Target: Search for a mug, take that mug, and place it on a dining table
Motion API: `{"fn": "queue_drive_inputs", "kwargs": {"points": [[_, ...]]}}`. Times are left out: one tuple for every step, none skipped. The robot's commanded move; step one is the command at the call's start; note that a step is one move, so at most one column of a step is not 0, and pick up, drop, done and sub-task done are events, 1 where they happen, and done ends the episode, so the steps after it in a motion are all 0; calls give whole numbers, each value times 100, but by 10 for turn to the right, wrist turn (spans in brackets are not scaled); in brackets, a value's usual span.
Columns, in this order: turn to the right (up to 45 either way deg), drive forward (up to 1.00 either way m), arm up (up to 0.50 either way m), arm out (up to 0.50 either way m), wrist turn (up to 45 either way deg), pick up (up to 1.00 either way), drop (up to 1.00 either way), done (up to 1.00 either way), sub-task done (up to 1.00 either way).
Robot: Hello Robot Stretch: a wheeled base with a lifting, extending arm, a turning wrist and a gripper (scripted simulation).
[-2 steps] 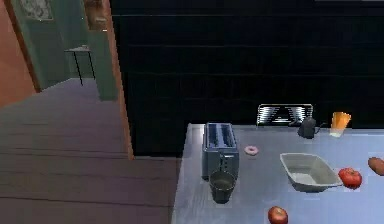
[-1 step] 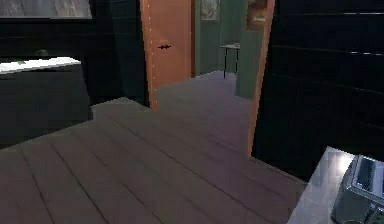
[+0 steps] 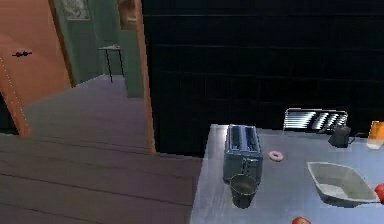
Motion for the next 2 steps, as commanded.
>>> {"fn": "queue_drive_inputs", "kwargs": {"points": [[-270, 0, 0, 0, 0, 0, 0, 0, 0], [450, 0, 0, 0, 0, 0, 0, 0, 0]]}}
